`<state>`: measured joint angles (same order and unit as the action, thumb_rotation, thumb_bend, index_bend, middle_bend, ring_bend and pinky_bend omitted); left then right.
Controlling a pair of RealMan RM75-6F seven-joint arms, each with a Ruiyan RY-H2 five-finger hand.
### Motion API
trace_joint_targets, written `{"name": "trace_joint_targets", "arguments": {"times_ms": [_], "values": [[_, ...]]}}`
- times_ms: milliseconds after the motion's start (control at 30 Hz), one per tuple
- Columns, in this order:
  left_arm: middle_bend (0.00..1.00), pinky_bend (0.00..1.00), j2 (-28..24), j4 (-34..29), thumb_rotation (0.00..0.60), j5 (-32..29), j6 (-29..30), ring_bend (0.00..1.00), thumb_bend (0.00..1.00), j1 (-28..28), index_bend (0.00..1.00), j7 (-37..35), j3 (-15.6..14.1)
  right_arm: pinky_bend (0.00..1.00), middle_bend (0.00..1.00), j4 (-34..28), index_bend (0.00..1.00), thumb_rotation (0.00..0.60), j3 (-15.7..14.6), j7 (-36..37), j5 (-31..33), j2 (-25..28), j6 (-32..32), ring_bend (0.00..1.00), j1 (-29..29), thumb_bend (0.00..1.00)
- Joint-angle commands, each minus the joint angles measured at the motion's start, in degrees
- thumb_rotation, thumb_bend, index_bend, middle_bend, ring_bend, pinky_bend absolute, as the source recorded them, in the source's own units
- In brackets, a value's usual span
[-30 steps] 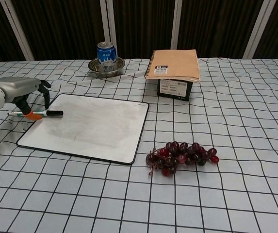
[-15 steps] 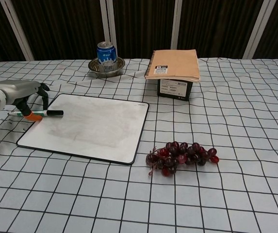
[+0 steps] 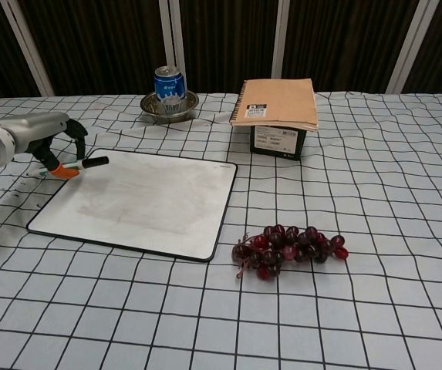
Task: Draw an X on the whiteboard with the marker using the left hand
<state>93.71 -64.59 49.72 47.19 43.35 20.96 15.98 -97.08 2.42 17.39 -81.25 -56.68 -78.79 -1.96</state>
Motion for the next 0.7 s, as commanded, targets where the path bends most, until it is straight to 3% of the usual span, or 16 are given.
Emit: {"name": "trace_joint_targets", "arguments": {"times_ms": [33, 167, 333, 500, 700], "values": [[0.12, 0.00, -2.4, -6.0, 0.600, 0.9, 2.4, 0.00, 0.55, -0.4, 0.66, -4.5, 3.5, 0.00, 0.00, -0.1, 0.00, 0.600, 0.0, 0.1, 0.0, 0.0, 0.1, 0.00, 0.0, 0.35], [0.12, 0.00, -3.1, -13.0, 0.600, 1.4, 4.3, 0.00, 0.55, -1.3, 0.66, -11.6, 7.1, 0.00, 0.00, -0.1, 0.00, 0.600, 0.0, 0.2, 0.1, 0.1, 0.3, 0.00, -0.1, 0.35], [0.14, 0.00, -1.6, -17.6, 0.600, 4.7, 3.0, 0.00, 0.55, -2.3, 0.67, -23.0, 8.7, 0.00, 0.00, -0.1, 0.00, 0.600, 0.1, 0.4, 0.2, 0.1, 0.6, 0.00, -0.2, 0.35], [0.16, 0.00, 2.1, -17.2, 0.600, 9.1, 0.9, 0.00, 0.55, -3.3, 0.69, -35.8, 8.4, 0.00, 0.00, -0.1, 0.00, 0.600, 0.1, 0.7, 0.3, 0.2, 0.7, 0.00, -0.2, 0.35], [0.17, 0.00, 5.7, -14.0, 0.600, 13.7, 0.3, 0.00, 0.55, -3.3, 0.70, -44.1, 7.2, 0.00, 0.00, -0.1, 0.00, 0.600, 0.2, 1.0, 0.5, 0.3, 0.8, 0.00, -0.2, 0.35]]}}
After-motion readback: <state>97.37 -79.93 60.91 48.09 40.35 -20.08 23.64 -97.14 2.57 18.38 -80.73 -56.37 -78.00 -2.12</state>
